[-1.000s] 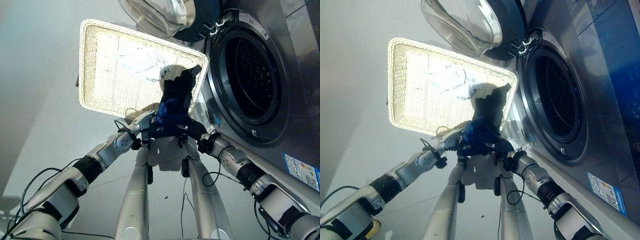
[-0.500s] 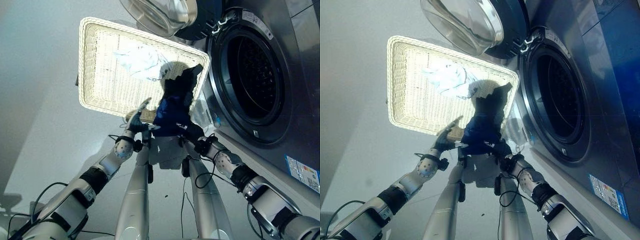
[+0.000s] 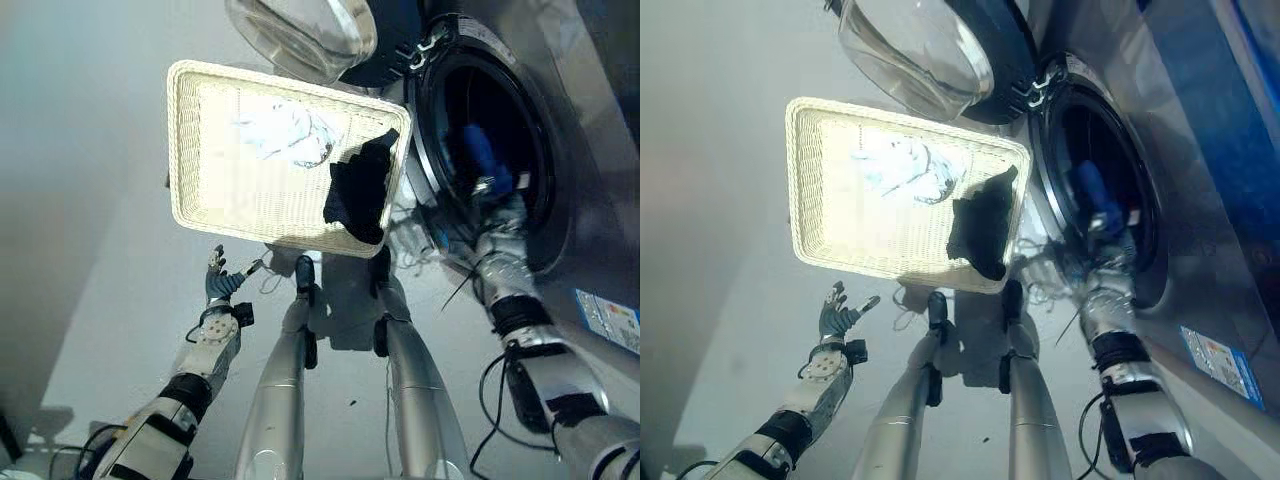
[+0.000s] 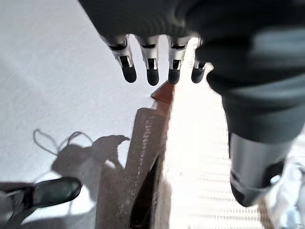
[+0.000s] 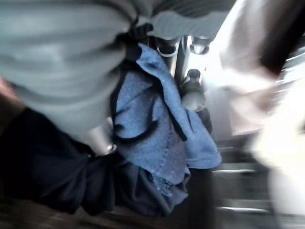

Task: Put the clothes into the washing machine.

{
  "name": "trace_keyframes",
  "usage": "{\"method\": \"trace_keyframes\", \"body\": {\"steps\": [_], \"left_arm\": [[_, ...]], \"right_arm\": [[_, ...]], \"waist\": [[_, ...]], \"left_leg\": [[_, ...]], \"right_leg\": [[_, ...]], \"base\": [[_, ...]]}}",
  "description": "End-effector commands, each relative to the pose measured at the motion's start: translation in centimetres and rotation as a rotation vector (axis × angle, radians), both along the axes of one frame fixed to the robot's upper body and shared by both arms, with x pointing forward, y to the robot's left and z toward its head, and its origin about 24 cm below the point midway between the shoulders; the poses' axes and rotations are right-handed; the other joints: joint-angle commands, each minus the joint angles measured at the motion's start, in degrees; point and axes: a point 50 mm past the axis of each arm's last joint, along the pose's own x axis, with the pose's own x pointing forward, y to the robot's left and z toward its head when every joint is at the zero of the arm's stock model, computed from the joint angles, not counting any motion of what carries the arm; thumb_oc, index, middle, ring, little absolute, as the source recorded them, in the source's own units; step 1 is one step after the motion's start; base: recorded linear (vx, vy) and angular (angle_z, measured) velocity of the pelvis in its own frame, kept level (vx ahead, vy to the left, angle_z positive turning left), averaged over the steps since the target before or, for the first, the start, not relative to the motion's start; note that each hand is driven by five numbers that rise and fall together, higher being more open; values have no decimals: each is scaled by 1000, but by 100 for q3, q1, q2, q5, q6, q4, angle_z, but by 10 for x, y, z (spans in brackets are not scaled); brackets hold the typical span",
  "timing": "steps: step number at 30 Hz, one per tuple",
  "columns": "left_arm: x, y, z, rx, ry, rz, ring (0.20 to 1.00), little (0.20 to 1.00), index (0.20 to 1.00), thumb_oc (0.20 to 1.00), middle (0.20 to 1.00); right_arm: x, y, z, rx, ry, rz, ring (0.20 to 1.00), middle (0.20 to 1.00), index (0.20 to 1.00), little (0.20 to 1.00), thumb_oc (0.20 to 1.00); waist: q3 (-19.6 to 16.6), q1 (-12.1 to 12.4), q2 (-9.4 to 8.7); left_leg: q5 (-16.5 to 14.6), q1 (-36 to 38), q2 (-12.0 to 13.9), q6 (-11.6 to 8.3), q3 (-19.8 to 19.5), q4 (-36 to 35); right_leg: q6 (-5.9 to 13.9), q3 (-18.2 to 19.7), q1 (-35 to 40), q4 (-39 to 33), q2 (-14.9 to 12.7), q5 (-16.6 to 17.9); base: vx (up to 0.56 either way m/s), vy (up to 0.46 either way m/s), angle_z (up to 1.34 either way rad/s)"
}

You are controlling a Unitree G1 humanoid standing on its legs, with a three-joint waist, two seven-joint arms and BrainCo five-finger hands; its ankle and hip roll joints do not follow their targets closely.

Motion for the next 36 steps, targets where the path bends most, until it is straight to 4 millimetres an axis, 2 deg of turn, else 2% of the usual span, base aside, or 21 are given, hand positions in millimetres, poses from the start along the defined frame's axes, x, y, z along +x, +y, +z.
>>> {"method": "trace_keyframes", "body": {"steps": [1,2,3,4,5,7,10,11,13,16,18,22,25,26,28,29,30,31,32,34,36], "left_arm": [[-10,-4,-10,-32,0,-20,1000,1000,1000,1000,1000],[-11,-4,-11,-23,10,-46,1000,1000,1000,1000,1000],[-10,-5,-9,-26,11,-51,1000,1000,1000,1000,1000],[-7,-6,-5,-29,11,-62,1000,1000,1000,1000,1000],[-6,-8,-3,-30,11,-70,1000,1000,1000,1000,1000],[-5,-9,1,-48,14,-86,1000,1000,1000,1000,1000],[-2,-6,2,-82,20,-89,1000,1000,1000,1000,1000],[1,-5,4,-94,13,-91,1000,1000,1000,1000,1000],[1,-5,5,-98,8,-91,1000,1000,1000,1000,1000],[-4,-13,1,-108,-11,-85,1000,1000,1000,1000,1000],[-2,-19,3,-106,-40,-78,1000,1000,1000,1000,1000],[-2,-27,9,-112,-111,-46,1000,1000,1000,1000,1000],[3,-25,47,-57,-346,62,1000,1000,1000,1000,1000],[3,-24,50,-44,-361,73,1000,1000,1000,1000,1000],[6,-20,79,51,-497,138,1000,1000,1000,1000,1000],[6,-18,94,126,-567,182,1000,1000,1000,1000,1000],[5,-18,92,128,-561,181,1000,1000,1000,1000,1000],[10,-11,120,231,-661,243,1000,1000,1000,1000,1000],[10,-10,124,250,-676,254,1000,1000,1000,1000,1000],[20,-1,148,350,-708,300,1000,1000,1000,1000,1000],[22,1,149,368,-703,309,1000,1000,1000,1000,1000]], "right_arm": [[-51,-94,44,261,-95,-525,200,200,200,200,200],[-87,-118,57,479,-166,-820,200,200,200,200,200],[-95,-123,62,521,-182,-867,200,200,200,200,200],[-103,-131,65,566,-177,-908,918,918,918,918,918],[-104,-135,67,569,-160,-905,1000,1000,1000,1000,1000],[-98,-141,80,517,-88,-829,1000,1000,1000,1000,1000],[-77,-132,87,481,17,-625,1000,1000,1000,1000,1000],[-56,-114,82,439,113,-440,1000,1000,1000,1000,1000],[-46,-102,78,398,150,-347,1000,1000,1000,1000,1000],[-13,-49,48,160,154,-31,1000,1000,1000,1000,1000],[-4,-24,39,56,106,81,1000,1000,1000,1000,1000],[-1,3,26,-167,117,113,1000,1000,1000,1000,1000],[-4,21,12,-530,176,20,1000,1000,1000,1000,1000],[-5,22,8,-546,191,11,1000,1000,1000,1000,1000],[-8,26,0,-697,250,-41,1000,1000,1000,1000,1000],[-9,29,-6,-737,280,-46,1000,1000,1000,1000,1000],[-9,29,-8,-737,286,-44,1000,1000,1000,1000,1000],[-14,37,-30,-813,332,-7,1000,1000,1000,1000,1000],[-14,40,-31,-823,333,4,1000,1000,1000,1000,1000],[-18,57,-55,-893,374,90,1000,1000,1000,1000,1000],[-20,60,-61,-899,381,108,1000,1000,1000,1000,1000]], "waist": [[-115,-372,304],[-115,-372,335],[-115,-385,347],[-115,-402,355],[-115,-400,369],[-115,-376,458],[-115,-393,538],[-115,-386,561],[-115,-373,561],[-115,-306,544],[-115,-275,534],[-115,-273,513],[-115,-227,456],[-115,-230,447],[-115,-209,396],[-115,-203,364],[-115,-208,361],[-115,-219,304],[-115,-222,295],[-115,-292,233],[-115,-315,214]], "left_leg": [[-448,-289,-295,-60,195,546],[-529,-326,-330,-27,156,653],[-537,-385,-346,-8,128,709],[-480,-504,-381,21,100,788],[-482,-558,-396,33,90,843],[-470,-651,-441,65,81,937],[-529,-644,-452,58,79,967],[-424,-709,-455,61,82,892],[-386,-726,-450,60,69,842],[-349,-687,-418,37,27,690],[-232,-745,-395,24,34,590],[-202,-678,-362,-6,35,446],[-72,-695,-342,-32,5,265],[-120,-644,-346,-37,-4,267],[-69,-689,-353,-44,-44,256],[-57,-712,-351,-48,-57,251],[-118,-652,-356,-50,-62,263],[-127,-663,-343,-57,-63,265],[-72,-715,-338,-56,-57,256],[-90,-731,-311,-93,-6,316],[-151,-694,-312,-101,6,350]], "right_leg": [[427,-335,-66,447,-4,-468],[407,-289,-83,534,32,-522],[390,-253,-143,590,58,-520],[355,-223,-266,637,68,-441],[340,-212,-322,679,70,-438],[318,-203,-446,766,34,-447],[313,-202,-482,805,4,-525],[289,-216,-536,731,2,-443],[281,-221,-540,695,11,-430],[247,-233,-459,718,98,-581],[230,-240,-502,681,143,-534],[218,-231,-442,679,213,-622],[199,-242,-444,563,287,-558],[203,-243,-399,580,286,-616],[197,-253,-424,517,299,-529],[193,-258,-433,482,305,-498],[197,-257,-382,516,300,-572],[194,-264,-380,504,303,-563],[188,-266,-423,475,306,-495],[194,-277,-432,483,283,-484],[198,-268,-407,520,277,-547]], "base": [[57,-17,-1],[67,-19,0],[0,0,0],[0,0,0],[0,0,0],[49,50,5],[7,51,2],[-7,22,-4],[-20,0,-6],[11,-13,-7],[-41,-16,-4],[-33,-4,-6],[-70,-17,-4],[-47,-23,10],[-49,-29,11],[-28,-23,6],[-14,-18,6],[-18,-5,4],[-42,10,5],[-10,60,9],[11,93,2]]}}
